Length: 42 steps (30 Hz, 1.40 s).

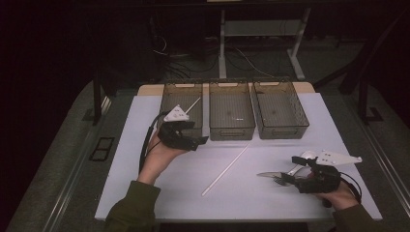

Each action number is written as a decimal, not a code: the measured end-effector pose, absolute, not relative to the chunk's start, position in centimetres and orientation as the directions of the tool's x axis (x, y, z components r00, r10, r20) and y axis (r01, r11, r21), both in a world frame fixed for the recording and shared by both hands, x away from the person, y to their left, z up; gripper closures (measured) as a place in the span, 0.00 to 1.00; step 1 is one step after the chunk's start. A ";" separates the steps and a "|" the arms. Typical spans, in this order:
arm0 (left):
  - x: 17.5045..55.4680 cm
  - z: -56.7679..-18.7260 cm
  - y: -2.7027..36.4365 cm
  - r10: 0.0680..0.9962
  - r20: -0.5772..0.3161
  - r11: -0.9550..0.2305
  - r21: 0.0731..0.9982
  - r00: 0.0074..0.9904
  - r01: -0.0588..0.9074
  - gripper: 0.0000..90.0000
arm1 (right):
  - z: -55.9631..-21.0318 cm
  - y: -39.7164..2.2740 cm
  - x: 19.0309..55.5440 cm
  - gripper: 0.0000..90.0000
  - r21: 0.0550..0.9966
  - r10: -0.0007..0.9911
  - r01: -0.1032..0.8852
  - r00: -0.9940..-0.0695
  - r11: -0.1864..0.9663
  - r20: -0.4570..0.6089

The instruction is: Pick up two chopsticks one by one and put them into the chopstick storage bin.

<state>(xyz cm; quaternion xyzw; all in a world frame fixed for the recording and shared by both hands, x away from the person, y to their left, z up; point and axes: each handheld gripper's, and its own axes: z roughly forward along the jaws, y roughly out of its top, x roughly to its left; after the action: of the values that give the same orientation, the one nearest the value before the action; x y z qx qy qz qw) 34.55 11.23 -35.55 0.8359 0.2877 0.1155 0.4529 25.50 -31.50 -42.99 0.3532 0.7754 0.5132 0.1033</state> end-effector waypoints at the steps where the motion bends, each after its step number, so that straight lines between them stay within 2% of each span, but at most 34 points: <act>1: 34.3 -35.8 11.0 0.582 -0.067 -0.428 0.822 0.810 0.375 0.25 | -43.0 -31.4 25.5 0.14 0.865 0.653 0.448 -0.728 0.225 0.208; 14: 31.9 -38.9 8.6 0.566 -0.052 -0.468 0.802 0.823 0.373 0.14 | -43.0 -30.4 25.9 0.12 0.869 0.661 0.448 -0.720 0.211 0.210; 22: 31.0 -40.5 7.0 0.546 -0.051 -0.490 0.791 0.836 0.368 0.18 | -43.3 -29.8 26.0 0.12 0.862 0.652 0.442 -0.734 0.250 0.187; 26: 30.4 -41.4 5.9 0.525 -0.053 -0.508 0.781 0.849 0.363 0.26 | -43.3 -29.9 26.0 0.12 0.861 0.655 0.443 -0.732 0.250 0.186; 32: 30.2 -42.8 4.4 0.528 -0.075 -0.503 0.775 0.846 0.383 0.46 | -43.3 -29.9 25.8 0.12 0.860 0.654 0.441 -0.735 0.258 0.181; 38: 30.1 -43.8 3.4 0.552 -0.022 -0.562 0.729 0.833 0.392 0.63 | -43.4 -30.0 25.9 0.12 0.857 0.654 0.442 -0.736 0.265 0.177; 42: 30.3 -44.2 3.2 0.559 -0.058 -0.542 0.729 0.827 0.418 0.72 | -43.4 -29.9 25.9 0.12 0.856 0.653 0.441 -0.737 0.268 0.175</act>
<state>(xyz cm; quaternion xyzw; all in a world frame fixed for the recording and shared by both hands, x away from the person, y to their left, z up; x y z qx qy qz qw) 30.30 3.22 -44.16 0.8735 0.2798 0.0909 0.3879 25.87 -29.92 -43.38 0.3468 0.7890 0.4957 0.1070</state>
